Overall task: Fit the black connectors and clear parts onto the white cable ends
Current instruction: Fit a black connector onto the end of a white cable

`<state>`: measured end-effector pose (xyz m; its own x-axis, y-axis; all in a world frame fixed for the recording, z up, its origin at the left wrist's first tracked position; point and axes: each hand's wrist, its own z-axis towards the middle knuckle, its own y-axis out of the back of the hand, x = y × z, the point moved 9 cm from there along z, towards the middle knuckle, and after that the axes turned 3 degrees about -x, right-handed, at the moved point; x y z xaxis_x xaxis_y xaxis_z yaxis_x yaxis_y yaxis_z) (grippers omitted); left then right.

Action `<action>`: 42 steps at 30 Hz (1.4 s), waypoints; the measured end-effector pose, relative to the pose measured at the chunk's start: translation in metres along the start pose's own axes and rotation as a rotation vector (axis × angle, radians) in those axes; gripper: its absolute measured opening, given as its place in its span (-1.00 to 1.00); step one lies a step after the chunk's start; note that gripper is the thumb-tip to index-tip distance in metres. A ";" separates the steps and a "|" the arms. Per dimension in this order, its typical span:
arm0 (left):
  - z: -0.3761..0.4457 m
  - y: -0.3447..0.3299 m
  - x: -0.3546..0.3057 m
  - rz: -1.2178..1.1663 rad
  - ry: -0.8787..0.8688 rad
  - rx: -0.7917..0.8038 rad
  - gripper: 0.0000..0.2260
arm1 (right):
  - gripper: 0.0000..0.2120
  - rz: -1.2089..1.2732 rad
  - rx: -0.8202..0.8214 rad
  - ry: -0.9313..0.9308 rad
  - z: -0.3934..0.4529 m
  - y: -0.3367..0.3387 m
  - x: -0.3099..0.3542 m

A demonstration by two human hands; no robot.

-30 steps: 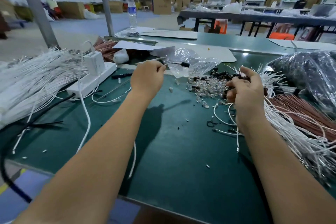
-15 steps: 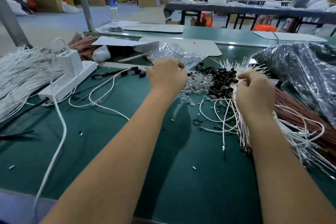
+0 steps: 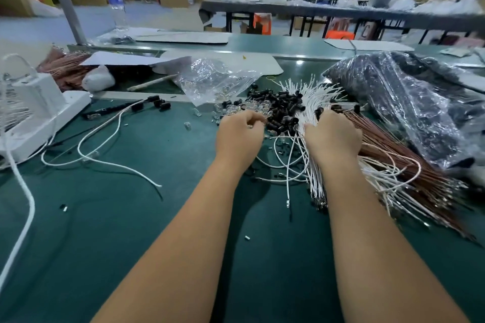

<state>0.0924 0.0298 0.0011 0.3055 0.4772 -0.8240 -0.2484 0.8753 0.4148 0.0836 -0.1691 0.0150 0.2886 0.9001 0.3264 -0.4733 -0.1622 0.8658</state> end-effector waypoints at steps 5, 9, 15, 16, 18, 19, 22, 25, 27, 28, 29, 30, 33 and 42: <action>-0.001 0.002 -0.005 0.014 0.005 -0.009 -0.76 | -0.91 0.105 -0.067 -0.037 -0.001 0.009 -0.002; -0.002 0.006 -0.005 0.020 0.012 -0.009 -0.75 | -0.87 0.241 -0.097 -0.097 -0.004 0.015 -0.007; -0.001 0.015 -0.020 -0.045 -0.141 -0.050 -0.60 | -0.94 0.219 -0.429 0.135 -0.017 0.045 0.027; -0.002 0.016 -0.024 0.007 -0.174 -0.070 -0.53 | -0.93 0.296 -0.416 0.221 -0.020 0.045 0.038; -0.005 0.017 -0.034 0.154 -0.224 -0.101 -0.39 | -0.93 0.491 -0.352 0.384 -0.030 0.042 0.057; -0.007 0.015 -0.038 0.202 -0.248 -0.095 -0.35 | -0.92 0.569 -0.338 0.448 -0.035 0.044 0.063; -0.011 0.012 -0.047 0.277 -0.337 -0.100 -0.45 | -0.91 0.711 -0.345 0.543 -0.043 0.053 0.068; -0.012 0.021 -0.054 0.351 -0.384 -0.208 -0.84 | -0.92 0.652 -0.362 0.564 -0.042 0.054 0.067; -0.008 0.026 -0.050 0.399 -0.369 -0.234 -0.83 | -0.92 0.539 -0.432 0.508 -0.038 0.054 0.061; -0.005 0.027 -0.045 0.410 -0.350 -0.213 -0.82 | -0.91 0.512 -0.486 0.447 -0.036 0.057 0.054; -0.003 0.028 -0.038 0.397 -0.331 -0.176 -0.82 | -0.92 0.519 -0.545 0.366 -0.033 0.061 0.045; -0.001 0.029 -0.031 0.353 -0.309 -0.127 -0.83 | -0.92 0.550 -0.601 0.269 -0.030 0.065 0.034; 0.005 0.033 -0.018 0.089 -0.277 -0.057 -0.86 | -0.93 0.628 -0.667 0.033 -0.024 0.068 0.006; 0.008 0.029 -0.021 0.048 -0.343 -0.073 -0.89 | -0.79 0.288 -0.323 0.702 -0.048 0.038 0.095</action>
<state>0.0863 0.0459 0.0340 0.5800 0.5270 -0.6212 -0.3315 0.8492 0.4110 0.0529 -0.0703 0.0606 -0.4171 0.9017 0.1136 -0.6962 -0.3973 0.5979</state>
